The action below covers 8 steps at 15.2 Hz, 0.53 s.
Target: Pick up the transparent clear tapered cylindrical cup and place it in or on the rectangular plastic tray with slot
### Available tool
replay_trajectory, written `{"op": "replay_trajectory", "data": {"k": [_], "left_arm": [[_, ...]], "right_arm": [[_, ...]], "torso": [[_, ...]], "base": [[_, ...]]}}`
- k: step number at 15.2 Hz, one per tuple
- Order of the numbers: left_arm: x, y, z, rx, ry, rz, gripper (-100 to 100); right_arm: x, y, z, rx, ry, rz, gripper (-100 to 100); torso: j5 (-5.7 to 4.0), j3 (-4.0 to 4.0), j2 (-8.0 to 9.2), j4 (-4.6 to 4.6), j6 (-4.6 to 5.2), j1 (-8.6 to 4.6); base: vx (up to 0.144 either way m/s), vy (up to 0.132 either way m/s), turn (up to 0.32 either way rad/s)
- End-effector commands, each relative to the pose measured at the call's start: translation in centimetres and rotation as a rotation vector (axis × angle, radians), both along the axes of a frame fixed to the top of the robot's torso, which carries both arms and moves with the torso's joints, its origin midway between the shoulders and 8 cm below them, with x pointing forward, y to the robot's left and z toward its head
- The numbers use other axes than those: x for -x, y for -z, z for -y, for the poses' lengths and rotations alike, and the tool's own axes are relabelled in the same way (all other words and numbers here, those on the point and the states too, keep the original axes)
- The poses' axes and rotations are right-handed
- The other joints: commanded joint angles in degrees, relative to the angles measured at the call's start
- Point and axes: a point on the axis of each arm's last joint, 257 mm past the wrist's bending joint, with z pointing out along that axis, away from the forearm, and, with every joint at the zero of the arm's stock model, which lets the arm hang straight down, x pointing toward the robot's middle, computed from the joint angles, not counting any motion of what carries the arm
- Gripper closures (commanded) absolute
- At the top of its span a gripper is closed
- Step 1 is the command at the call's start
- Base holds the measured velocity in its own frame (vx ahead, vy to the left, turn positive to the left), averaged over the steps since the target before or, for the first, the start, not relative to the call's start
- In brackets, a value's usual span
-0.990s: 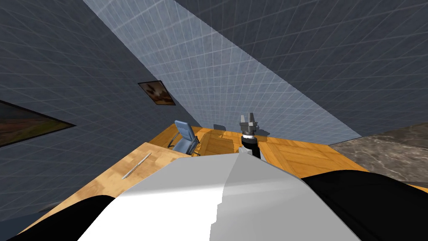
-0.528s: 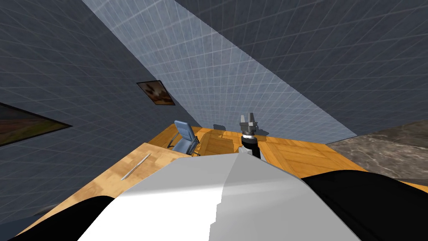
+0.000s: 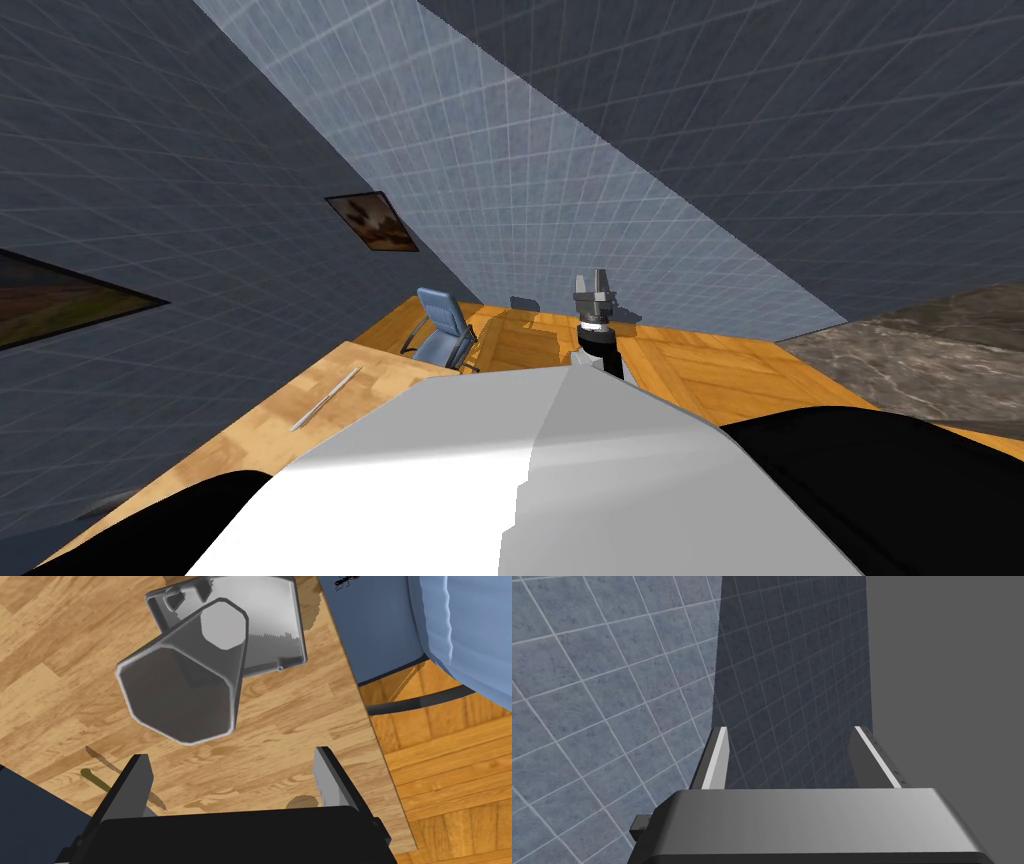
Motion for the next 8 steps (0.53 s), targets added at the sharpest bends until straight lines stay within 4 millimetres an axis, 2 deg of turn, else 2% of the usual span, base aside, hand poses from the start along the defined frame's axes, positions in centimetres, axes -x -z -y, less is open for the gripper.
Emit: {"op": "replay_trajectory", "data": {"k": [1, 2, 3, 8], "left_arm": [[-0.11, -1.08, 0.3, 0.003, -0.002, 0.001, -100], [-0.16, -1.59, 0.43, 0.003, -0.002, 0.001, -100], [-0.06, -0.87, 0.15, 0.002, -0.002, 0.001, -100], [-0.07, -0.96, 0.2, 0.003, -0.002, 0.001, -100]], "right_arm": [[0.0, 0.0, 0.0, 0.0, 0.0, 0.0, 0], [0.0, 0.0, 0.0, 0.0, 0.0, 0.0, 0], [0.0, 0.0, 0.0, 0.0, 0.0, 0.0, 0], [0.0, 0.0, 0.0, 0.0, 0.0, 0.0, 0]], "torso": [[0.0, 0.0, 0.0, 0.0, 0.0, 0.0], [0.0, 0.0, 0.0, 0.0, 0.0, 0.0], [0.0, 0.0, 0.01, 0.0, 0.0, 0.0], [0.01, -0.02, -0.03, 0.0, 0.0, -0.03]], "base": [[-0.012, 0.012, -0.013], [-0.014, 0.011, -0.012], [-0.009, 0.007, -0.006], [0.0, 0.0, 0.0]]}}
